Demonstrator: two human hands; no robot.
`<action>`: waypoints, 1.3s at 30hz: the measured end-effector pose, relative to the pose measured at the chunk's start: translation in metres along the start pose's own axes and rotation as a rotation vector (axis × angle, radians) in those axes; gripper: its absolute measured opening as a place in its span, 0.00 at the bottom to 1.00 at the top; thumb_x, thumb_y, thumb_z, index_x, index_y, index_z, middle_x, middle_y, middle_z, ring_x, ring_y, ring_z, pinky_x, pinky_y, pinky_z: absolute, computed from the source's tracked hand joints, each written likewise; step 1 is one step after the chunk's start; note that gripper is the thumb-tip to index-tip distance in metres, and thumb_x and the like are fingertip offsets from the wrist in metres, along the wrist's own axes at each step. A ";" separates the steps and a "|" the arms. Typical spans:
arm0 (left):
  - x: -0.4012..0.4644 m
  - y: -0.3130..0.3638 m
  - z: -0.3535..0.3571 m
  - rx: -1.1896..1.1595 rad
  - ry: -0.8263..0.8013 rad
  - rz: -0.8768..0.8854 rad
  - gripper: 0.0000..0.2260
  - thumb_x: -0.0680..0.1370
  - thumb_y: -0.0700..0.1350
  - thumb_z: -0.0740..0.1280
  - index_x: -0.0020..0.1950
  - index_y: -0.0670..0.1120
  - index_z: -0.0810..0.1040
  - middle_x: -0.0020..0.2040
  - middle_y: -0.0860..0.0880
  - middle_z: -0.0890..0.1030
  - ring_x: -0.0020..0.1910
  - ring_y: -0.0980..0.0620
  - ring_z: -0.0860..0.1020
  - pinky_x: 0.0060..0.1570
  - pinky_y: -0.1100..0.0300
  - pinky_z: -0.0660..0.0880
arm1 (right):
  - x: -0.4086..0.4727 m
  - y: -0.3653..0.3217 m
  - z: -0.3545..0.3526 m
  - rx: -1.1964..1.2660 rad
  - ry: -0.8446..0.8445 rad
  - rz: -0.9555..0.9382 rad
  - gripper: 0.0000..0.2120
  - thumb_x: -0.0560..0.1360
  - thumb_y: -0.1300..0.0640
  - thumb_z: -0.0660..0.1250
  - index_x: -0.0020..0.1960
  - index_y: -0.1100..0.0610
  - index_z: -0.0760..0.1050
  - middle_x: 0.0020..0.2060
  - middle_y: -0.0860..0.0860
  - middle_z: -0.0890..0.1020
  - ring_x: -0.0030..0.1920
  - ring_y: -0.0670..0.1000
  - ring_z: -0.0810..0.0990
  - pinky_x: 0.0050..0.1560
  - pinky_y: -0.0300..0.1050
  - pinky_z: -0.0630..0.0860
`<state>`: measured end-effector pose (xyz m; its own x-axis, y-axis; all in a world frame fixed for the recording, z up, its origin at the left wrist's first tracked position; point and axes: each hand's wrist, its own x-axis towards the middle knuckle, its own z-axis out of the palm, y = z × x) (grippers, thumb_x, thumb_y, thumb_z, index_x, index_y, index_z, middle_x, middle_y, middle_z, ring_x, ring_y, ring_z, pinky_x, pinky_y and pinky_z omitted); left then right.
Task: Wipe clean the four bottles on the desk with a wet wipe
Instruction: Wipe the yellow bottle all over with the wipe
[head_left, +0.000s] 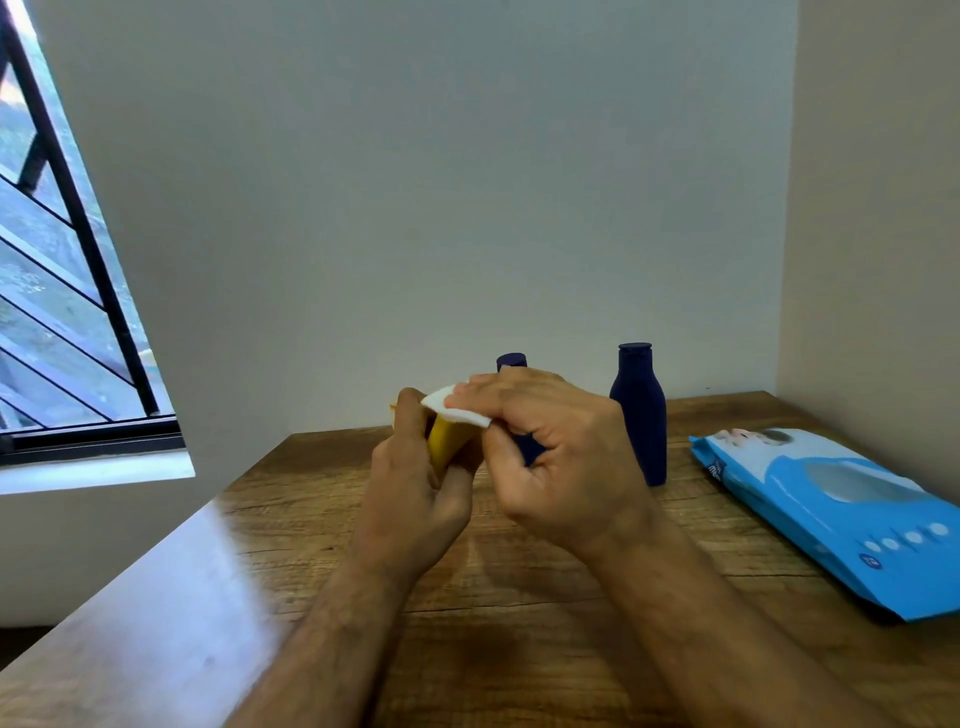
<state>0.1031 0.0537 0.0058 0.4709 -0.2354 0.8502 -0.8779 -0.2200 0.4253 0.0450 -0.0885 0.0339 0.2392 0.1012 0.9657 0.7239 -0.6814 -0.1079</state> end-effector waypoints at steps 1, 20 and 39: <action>0.000 0.000 0.000 0.007 -0.002 0.015 0.13 0.74 0.40 0.69 0.53 0.48 0.68 0.38 0.54 0.76 0.34 0.55 0.77 0.28 0.64 0.71 | 0.000 0.003 -0.001 -0.007 0.005 0.036 0.13 0.73 0.65 0.69 0.56 0.58 0.83 0.52 0.50 0.85 0.56 0.45 0.82 0.61 0.47 0.77; -0.002 0.004 0.007 -0.185 0.013 -0.065 0.14 0.74 0.53 0.68 0.54 0.50 0.69 0.42 0.49 0.77 0.37 0.40 0.79 0.33 0.44 0.80 | -0.001 0.011 -0.006 0.095 0.139 0.370 0.10 0.76 0.64 0.68 0.53 0.55 0.84 0.43 0.45 0.85 0.42 0.41 0.83 0.40 0.32 0.79; 0.008 0.012 -0.001 -0.412 0.095 -0.084 0.29 0.68 0.30 0.56 0.60 0.52 0.83 0.50 0.38 0.81 0.37 0.35 0.76 0.31 0.46 0.73 | 0.006 0.023 0.000 0.552 0.249 0.909 0.07 0.77 0.59 0.68 0.53 0.54 0.83 0.44 0.49 0.86 0.48 0.51 0.85 0.52 0.58 0.81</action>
<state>0.0957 0.0502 0.0178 0.5488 -0.1406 0.8240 -0.8073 0.1665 0.5661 0.0628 -0.1036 0.0371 0.7390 -0.4671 0.4854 0.5481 -0.0022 -0.8364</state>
